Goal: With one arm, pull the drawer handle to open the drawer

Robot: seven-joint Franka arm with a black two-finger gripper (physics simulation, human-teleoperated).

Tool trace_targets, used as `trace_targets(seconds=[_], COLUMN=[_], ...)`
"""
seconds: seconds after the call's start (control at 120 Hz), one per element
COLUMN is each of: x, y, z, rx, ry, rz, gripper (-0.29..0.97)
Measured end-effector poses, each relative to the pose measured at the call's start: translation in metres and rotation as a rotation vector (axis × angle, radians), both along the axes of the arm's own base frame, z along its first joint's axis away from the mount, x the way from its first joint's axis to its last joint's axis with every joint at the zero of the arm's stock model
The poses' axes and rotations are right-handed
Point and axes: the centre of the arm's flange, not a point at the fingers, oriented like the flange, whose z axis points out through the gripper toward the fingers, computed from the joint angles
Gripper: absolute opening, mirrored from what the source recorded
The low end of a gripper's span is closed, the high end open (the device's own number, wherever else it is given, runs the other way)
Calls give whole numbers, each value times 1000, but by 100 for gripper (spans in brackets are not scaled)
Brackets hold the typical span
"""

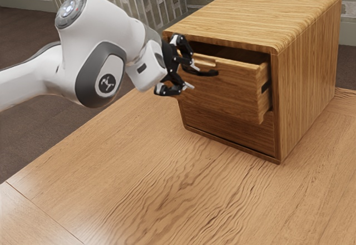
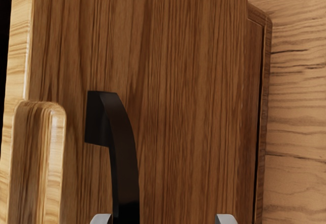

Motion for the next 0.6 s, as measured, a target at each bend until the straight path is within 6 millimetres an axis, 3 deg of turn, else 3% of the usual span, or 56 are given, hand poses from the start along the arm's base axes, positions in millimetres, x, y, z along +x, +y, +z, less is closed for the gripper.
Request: trace_targets(seconds=[0.325, 0.6], x=[-15, -40], y=[2, 3], z=[-5, -4], rx=[-13, -22], ry=[16, 19], rz=[18, 30], gripper=[13, 10])
